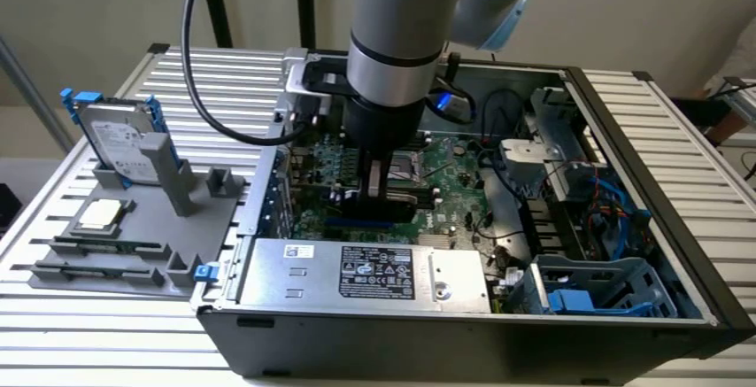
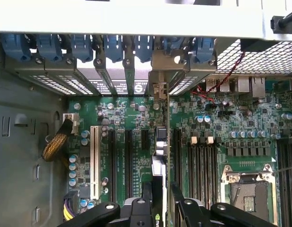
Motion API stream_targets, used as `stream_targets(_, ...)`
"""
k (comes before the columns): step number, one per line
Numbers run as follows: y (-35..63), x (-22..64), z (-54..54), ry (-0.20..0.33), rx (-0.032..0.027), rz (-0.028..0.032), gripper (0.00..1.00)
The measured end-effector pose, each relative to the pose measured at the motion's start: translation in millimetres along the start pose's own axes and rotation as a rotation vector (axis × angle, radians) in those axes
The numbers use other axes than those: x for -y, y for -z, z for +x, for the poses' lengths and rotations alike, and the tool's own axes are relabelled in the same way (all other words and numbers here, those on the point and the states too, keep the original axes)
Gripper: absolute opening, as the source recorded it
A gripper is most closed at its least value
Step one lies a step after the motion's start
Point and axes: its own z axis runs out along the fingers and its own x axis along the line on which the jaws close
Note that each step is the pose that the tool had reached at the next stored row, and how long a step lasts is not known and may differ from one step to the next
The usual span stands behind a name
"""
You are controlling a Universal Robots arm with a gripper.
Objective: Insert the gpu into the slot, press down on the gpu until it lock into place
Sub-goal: 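Insert the gpu into the slot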
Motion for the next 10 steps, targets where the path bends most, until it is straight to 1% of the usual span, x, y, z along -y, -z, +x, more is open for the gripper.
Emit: stream_targets(10, -3.9, 0.1, 0.3, 0.010, -0.0009, -0.0009, 0.26)
